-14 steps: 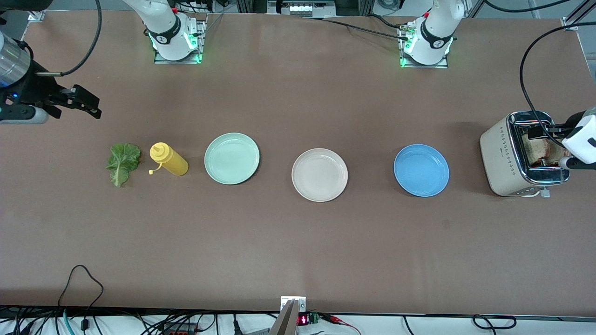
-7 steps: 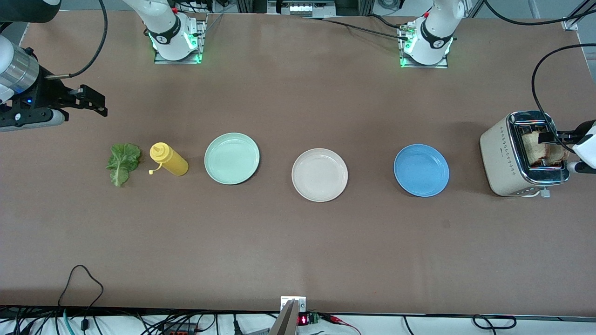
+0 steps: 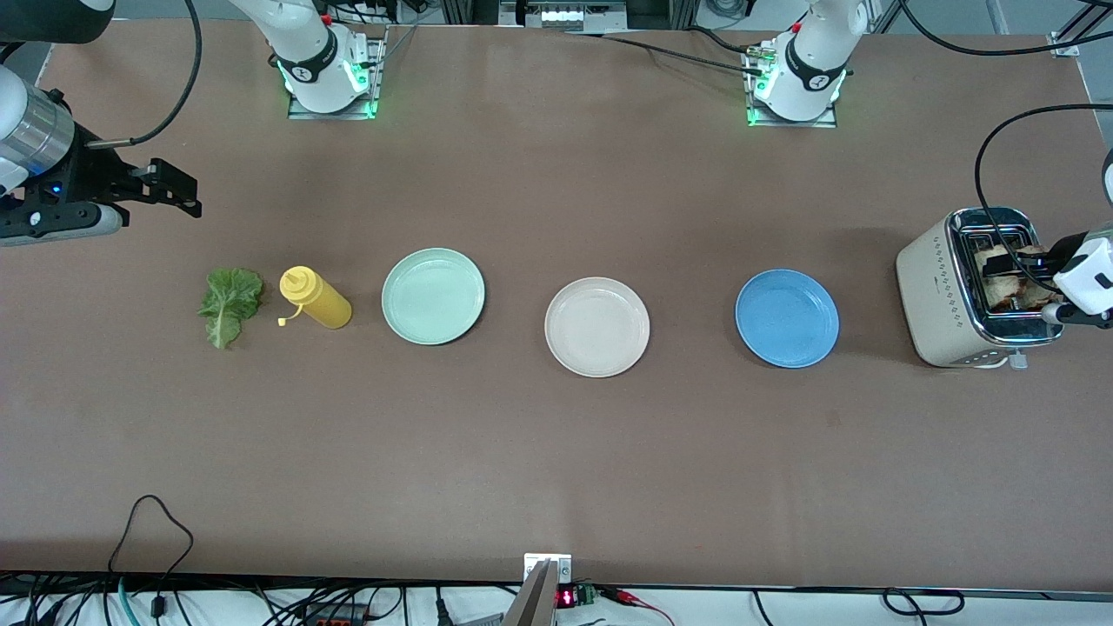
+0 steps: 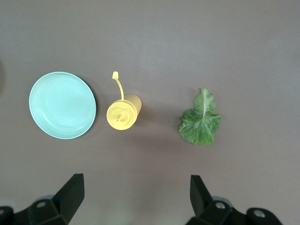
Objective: Make sandwich in beige plate with both arms
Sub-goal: 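Grasp a bread slice with the left gripper and lift it out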
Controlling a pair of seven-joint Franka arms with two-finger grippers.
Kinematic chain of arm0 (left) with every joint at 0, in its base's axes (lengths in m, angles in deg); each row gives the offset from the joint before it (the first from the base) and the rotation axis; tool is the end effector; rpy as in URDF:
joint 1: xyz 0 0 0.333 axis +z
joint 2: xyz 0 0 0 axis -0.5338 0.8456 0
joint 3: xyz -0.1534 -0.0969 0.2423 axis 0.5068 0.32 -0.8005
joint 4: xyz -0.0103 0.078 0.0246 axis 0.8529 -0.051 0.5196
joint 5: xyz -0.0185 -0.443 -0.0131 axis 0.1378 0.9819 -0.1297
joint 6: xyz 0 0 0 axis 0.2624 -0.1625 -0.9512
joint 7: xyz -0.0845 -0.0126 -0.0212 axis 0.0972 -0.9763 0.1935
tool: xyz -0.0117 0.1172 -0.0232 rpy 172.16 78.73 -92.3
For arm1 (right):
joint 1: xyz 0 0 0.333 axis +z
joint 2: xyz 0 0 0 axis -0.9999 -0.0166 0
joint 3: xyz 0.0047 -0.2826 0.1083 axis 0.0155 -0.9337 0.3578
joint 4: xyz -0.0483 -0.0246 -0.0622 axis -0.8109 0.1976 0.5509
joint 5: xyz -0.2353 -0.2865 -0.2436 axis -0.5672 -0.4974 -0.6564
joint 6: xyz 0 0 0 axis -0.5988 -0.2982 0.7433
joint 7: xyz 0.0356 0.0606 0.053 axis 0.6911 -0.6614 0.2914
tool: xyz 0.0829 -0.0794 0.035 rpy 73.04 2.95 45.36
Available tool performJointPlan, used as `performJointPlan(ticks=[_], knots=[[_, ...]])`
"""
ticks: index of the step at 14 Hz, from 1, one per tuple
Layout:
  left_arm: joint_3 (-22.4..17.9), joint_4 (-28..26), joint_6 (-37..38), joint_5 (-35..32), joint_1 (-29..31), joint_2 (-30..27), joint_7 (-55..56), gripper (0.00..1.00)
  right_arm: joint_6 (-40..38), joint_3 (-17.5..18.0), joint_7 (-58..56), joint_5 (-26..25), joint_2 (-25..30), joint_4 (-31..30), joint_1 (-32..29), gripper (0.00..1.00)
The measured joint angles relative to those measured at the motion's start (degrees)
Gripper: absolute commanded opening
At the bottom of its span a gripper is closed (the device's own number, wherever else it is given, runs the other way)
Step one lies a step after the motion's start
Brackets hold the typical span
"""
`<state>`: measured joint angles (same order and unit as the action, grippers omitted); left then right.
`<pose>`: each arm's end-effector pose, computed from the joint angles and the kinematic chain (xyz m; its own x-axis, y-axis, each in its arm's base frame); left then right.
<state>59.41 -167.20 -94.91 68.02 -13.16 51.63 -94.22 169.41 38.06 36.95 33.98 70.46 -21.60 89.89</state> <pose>0.5925 0.2237 0.3138 0.9701 -0.0488 -0.2377 -0.0562 -0.9981 -0.0243 0.5980 0.0302 0.5383 0.9891 0.1363 -0.0560 0.1356 -0.9906 -0.0166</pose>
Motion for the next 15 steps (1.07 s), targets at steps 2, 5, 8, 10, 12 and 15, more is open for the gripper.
performJointPlan(ticks=[2, 5, 8, 10, 12, 15], knots=[[0.02, -0.22, -0.29, 0.10, 0.10, 0.00, -0.58, 0.27, 0.00, 0.00, -0.02, 0.00, 0.00, -0.01, 0.00, 1.00], [0.02, -0.42, -0.29, 0.10, 0.37, 0.05, -0.72, 0.09, 0.00, 0.00, -0.03, 0.00, 0.00, -0.01, 0.00, 1.00], [0.02, -0.40, -0.31, 0.11, 0.81, 0.05, -0.78, 0.04, 0.00, 0.00, -0.04, 0.00, 0.00, -0.01, 0.00, 1.00], [0.03, -0.18, -0.30, 0.11, 0.86, -0.09, -0.79, 0.04, 0.00, 0.00, -0.04, 0.00, 0.00, -0.01, 0.00, 1.00], [0.09, 0.96, 1.44, 0.11, 0.86, -0.52, -0.79, 0.04, 0.00, 0.00, -0.05, 0.01, 0.01, -0.01, 0.00, 1.00], [0.33, 6.75, 10.85, 0.11, 0.86, -1.76, -0.96, 0.04, 0.00, 0.00, -0.05, 0.01, 0.01, -0.01, 0.00, 1.00]])
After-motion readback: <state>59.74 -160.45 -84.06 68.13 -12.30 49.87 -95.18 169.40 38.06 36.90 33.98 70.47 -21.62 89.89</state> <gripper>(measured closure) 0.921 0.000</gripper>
